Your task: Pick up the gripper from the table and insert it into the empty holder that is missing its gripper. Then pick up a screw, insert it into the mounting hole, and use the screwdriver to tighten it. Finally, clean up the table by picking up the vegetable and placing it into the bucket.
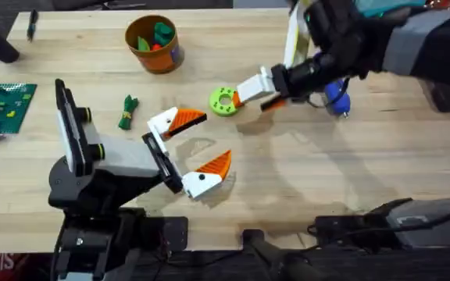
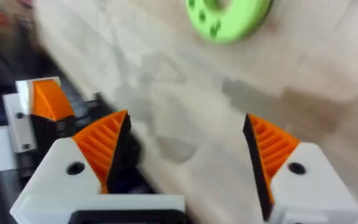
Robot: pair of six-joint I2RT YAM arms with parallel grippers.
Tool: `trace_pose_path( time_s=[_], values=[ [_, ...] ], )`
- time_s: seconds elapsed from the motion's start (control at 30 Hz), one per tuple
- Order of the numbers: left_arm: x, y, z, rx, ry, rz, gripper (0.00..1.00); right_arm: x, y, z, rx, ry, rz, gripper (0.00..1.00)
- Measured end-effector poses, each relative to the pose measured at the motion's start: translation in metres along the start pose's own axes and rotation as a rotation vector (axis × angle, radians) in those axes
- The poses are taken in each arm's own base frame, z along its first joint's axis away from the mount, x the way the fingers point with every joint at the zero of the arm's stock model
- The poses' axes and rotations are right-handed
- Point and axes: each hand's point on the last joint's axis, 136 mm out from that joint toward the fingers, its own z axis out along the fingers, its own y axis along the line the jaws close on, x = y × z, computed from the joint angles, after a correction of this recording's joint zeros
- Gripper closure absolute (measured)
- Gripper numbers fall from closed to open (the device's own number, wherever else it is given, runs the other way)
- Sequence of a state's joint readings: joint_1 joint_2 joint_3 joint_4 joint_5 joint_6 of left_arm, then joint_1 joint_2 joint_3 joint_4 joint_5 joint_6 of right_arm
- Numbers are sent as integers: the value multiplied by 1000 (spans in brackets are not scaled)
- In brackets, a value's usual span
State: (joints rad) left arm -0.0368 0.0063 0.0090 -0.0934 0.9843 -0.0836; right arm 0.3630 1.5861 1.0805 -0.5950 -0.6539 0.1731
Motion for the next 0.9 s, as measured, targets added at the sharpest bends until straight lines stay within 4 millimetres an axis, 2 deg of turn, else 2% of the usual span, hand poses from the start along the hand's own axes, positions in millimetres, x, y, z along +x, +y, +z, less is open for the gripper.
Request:
trace_pose_path(
  time_s=[0.13,0.23,0.43,0.7,0.9],
  values=[
    [0,0,0,0,0,0,15,-22,-6,-7,85,-64,-209,8],
    [0,0,0,0,0,0,14,-32,-15,-9,155,-91,-322,7],
    [0,0,0,0,0,0,15,-50,-18,-2,271,-134,-481,6],
    [0,0,0,0,0,0,13,-44,-13,33,393,-79,-597,8],
    [0,0,0,0,0,0,14,-46,-20,47,446,-49,-598,12]
  ],
)
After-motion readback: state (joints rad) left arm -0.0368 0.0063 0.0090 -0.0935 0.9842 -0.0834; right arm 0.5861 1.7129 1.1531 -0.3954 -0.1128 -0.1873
